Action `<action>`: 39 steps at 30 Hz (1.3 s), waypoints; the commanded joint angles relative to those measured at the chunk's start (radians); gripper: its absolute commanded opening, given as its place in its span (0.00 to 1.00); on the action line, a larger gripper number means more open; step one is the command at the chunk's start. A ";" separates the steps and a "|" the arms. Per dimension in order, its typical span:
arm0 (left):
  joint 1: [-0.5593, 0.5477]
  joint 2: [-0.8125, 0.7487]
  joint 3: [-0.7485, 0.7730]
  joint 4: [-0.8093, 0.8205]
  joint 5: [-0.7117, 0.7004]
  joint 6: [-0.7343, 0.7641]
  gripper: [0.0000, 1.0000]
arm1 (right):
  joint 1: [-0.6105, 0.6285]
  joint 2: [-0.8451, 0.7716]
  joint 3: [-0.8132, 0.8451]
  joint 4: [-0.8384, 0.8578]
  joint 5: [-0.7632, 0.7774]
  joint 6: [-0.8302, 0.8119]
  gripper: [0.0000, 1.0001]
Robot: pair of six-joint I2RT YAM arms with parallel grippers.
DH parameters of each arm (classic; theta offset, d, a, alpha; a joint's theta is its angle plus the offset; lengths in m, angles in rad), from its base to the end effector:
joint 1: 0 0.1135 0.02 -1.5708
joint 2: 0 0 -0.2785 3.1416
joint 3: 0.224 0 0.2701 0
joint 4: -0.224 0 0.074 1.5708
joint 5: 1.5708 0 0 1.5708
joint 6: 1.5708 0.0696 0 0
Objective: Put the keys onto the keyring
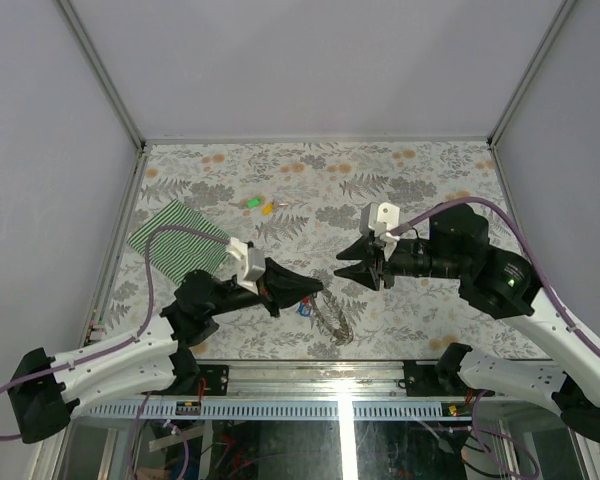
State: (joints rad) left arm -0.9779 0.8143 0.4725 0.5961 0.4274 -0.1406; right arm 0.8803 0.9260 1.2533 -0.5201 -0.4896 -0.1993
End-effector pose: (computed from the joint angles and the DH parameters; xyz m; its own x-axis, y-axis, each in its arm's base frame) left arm 0.1046 -0.2069 0.3188 0.0020 -0.2312 -0.9729 0.9889 0.1448 -0.0324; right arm 0.1121 0.1871 0.4516 0.0733 -0.1856 -0.9799 -0.9792 0.1729 -0.1060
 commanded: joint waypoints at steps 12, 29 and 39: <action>0.134 -0.046 0.173 -0.206 -0.331 -0.359 0.00 | 0.002 0.068 0.028 0.155 0.396 0.222 0.41; 0.152 0.044 0.207 -0.161 -0.089 -0.353 0.00 | -0.325 0.064 -0.080 0.278 -0.097 0.393 0.41; 0.316 0.080 0.127 0.344 0.270 -0.493 0.00 | -0.333 -0.055 -0.271 0.649 -0.299 0.475 0.39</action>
State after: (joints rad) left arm -0.7052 0.8864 0.6128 0.5735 0.5209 -0.5556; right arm 0.5533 0.9436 1.0275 -0.1356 -0.6693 0.2123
